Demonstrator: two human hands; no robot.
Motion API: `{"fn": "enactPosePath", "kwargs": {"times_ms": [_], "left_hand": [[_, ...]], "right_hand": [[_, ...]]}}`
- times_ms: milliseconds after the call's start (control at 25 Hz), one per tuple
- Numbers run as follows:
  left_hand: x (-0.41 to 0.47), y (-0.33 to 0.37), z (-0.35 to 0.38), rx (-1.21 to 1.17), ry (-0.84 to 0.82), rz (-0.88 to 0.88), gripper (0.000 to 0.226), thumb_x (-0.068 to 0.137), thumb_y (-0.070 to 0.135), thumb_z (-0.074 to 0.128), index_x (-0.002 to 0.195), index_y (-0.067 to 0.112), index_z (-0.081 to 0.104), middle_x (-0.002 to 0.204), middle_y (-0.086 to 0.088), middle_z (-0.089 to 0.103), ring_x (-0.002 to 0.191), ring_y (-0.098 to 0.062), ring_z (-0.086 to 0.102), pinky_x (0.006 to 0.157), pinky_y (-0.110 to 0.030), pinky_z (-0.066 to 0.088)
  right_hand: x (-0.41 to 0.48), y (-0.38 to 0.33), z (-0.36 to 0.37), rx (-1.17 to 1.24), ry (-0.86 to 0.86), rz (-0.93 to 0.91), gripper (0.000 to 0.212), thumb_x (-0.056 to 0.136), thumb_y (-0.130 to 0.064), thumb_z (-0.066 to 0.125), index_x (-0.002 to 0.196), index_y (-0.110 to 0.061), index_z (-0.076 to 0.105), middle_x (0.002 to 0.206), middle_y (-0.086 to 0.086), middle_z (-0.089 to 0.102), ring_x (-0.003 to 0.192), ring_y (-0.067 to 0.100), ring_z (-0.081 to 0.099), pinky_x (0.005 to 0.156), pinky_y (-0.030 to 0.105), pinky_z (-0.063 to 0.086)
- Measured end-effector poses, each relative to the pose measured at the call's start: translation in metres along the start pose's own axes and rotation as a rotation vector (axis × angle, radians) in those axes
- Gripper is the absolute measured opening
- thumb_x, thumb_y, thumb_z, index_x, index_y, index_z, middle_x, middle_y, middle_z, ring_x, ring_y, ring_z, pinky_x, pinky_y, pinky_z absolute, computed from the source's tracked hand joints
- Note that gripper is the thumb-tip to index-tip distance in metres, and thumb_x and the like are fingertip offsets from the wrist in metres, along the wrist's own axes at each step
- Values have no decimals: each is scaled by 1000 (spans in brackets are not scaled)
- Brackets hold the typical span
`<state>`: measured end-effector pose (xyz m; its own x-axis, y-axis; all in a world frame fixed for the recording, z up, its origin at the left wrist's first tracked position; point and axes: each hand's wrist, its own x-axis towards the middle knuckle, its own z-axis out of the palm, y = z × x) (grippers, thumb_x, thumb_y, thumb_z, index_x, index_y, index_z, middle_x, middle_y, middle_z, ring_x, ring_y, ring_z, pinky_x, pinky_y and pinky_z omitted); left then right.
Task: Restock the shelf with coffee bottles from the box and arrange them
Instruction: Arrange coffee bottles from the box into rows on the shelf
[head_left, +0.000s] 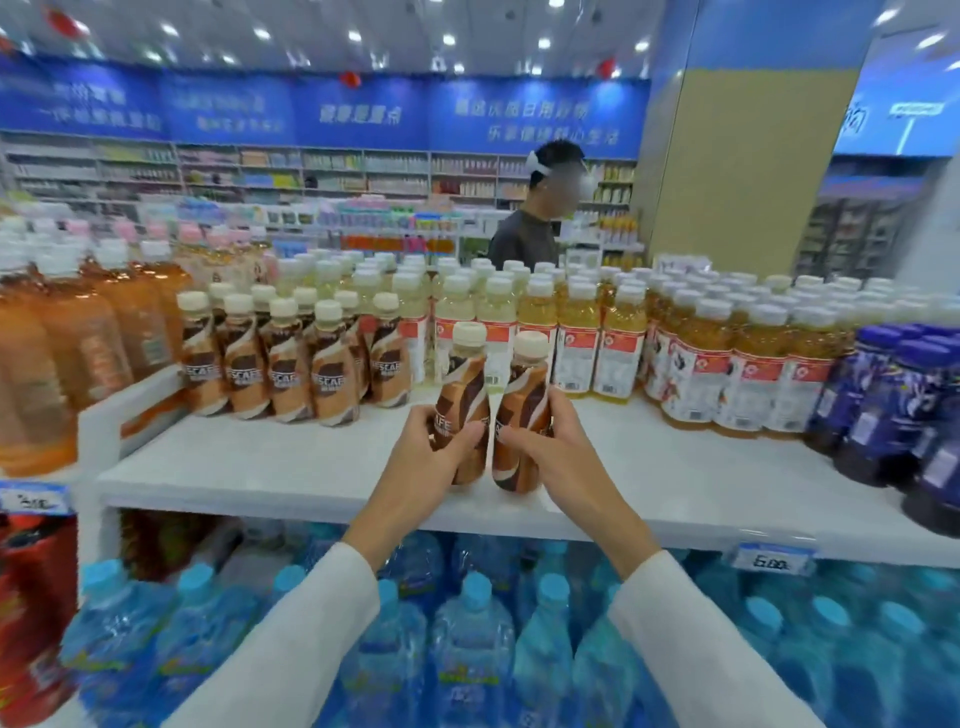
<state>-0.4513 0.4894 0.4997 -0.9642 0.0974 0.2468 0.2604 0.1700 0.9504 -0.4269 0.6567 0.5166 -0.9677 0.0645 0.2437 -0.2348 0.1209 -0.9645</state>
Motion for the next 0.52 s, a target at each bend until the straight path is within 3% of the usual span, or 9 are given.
{"fn": "enactPosePath", "kwargs": {"times_ms": [120,240,360,440,520], "left_hand": [[6,-8,1,62,-34,-13,40,96,42,63,125,24,43,119,7,63,108,-8,61,94,-29,48],[10,-16,0,95,-62,-42,37,99,42,57,127,25,39,125,6,60,116,-13,59,104,-35,46],[12,-16,-2,87,-94,-67,40,99,44,57,130,28,37,133,5,58,118,-13,57,104,-32,43],[9,-17,-3,30,-89,-68,64,93,43,66,142,25,29,137,7,52,118,-11,55,102,-28,42],[5,-19,-2,9,-13,-45,89,82,39,80,147,25,21,137,7,45,118,-12,53,99,-27,41]], "right_hand": [[3,15,1,-29,7,8,50,88,-17,72,131,-34,52,130,0,60,112,6,63,89,24,52],[4,22,3,-55,9,-12,54,91,-20,70,138,-33,47,130,-6,60,117,6,60,100,29,49],[-3,25,1,-79,-2,2,59,89,-26,74,139,-33,44,128,-9,61,114,2,61,92,22,52],[-13,27,3,-122,15,25,70,83,-28,80,140,-32,40,128,-11,58,107,-7,60,85,15,52],[-19,31,5,-230,124,23,84,75,-35,85,143,-31,35,131,-12,53,111,-3,57,91,18,52]]}}
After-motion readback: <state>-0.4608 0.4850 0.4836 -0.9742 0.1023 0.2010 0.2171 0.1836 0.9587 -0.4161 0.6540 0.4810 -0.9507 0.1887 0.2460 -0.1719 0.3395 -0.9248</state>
